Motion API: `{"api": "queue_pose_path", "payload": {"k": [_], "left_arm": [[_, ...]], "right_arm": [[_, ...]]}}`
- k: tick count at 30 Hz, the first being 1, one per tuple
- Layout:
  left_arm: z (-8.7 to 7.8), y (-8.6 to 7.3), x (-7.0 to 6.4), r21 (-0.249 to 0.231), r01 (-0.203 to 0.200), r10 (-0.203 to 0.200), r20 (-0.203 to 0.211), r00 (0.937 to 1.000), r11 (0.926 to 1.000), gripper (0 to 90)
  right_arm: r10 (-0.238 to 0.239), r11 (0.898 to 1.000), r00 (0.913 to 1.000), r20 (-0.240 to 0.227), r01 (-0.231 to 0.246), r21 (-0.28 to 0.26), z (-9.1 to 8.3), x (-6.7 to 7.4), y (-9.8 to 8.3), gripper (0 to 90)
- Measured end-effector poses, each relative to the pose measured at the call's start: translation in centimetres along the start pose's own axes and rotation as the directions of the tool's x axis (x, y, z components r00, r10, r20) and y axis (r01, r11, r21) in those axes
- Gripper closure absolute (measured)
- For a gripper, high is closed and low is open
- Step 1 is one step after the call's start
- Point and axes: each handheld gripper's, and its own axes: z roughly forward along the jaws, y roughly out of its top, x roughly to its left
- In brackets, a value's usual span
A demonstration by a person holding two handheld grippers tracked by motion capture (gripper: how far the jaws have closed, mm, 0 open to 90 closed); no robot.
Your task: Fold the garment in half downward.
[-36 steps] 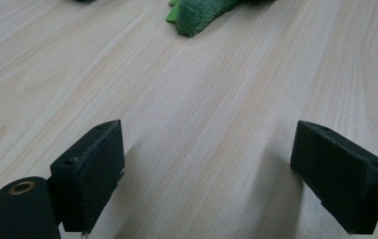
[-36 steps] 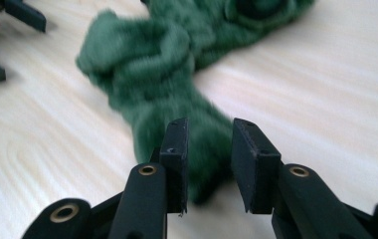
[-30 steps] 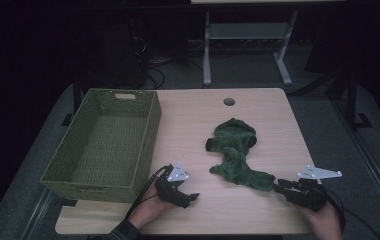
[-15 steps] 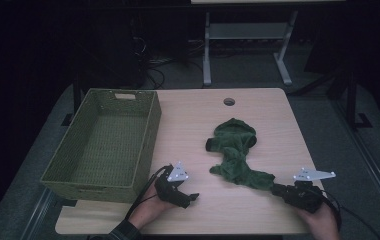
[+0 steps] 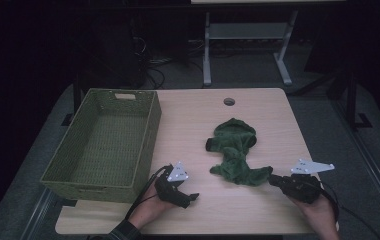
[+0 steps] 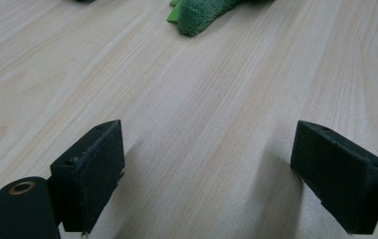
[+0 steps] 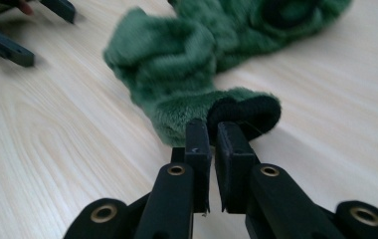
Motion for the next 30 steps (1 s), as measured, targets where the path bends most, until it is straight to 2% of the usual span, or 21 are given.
{"api": "queue_pose_path", "payload": {"k": [1, 8, 16, 20, 28, 30], "left_arm": [[0.0, 0.0, 0.0, 0.0, 0.0, 0.0, 0.0, 1.0, 1.0, 13.0], [0.0, 0.0, 0.0, 0.0, 0.0, 0.0, 0.0, 1.0, 1.0, 13.0], [0.0, 0.0, 0.0, -0.003, 0.003, -0.003, -0.001, 1.0, 1.0, 13.0], [0.0, 0.0, 0.0, 0.0, -0.002, 0.002, -0.001, 1.0, 1.0, 13.0], [0.0, 0.0, 0.0, -0.006, 0.001, -0.001, -0.002, 1.0, 1.0, 13.0], [0.0, 0.0, 0.0, -0.002, -0.002, 0.002, -0.002, 1.0, 1.0, 13.0]], "right_arm": [[-0.027, 0.999, 0.9996, -0.008, 0.026, -0.02, 0.1, 0.3, 0.7, 84.8], [-0.081, 0.995, 0.9961, -0.034, 0.079, -0.062, 0.6, 0.9, 2.9, 85.4], [-0.123, 0.989, 0.9889, -0.082, 0.116, -0.088, 2.3, 1.9, 5.4, 86.3], [-0.158, 0.985, 0.9818, -0.104, 0.149, -0.09, 3.4, 2.4, 6.4, 86.6], [-0.169, 0.985, 0.9748, -0.146, 0.161, -0.061, 6.4, 3.1, 7.6, 86.5], [-0.163, 0.986, 0.9736, -0.16, 0.154, -0.067, 6.8, 3.2, 7.9, 82.7]]}}
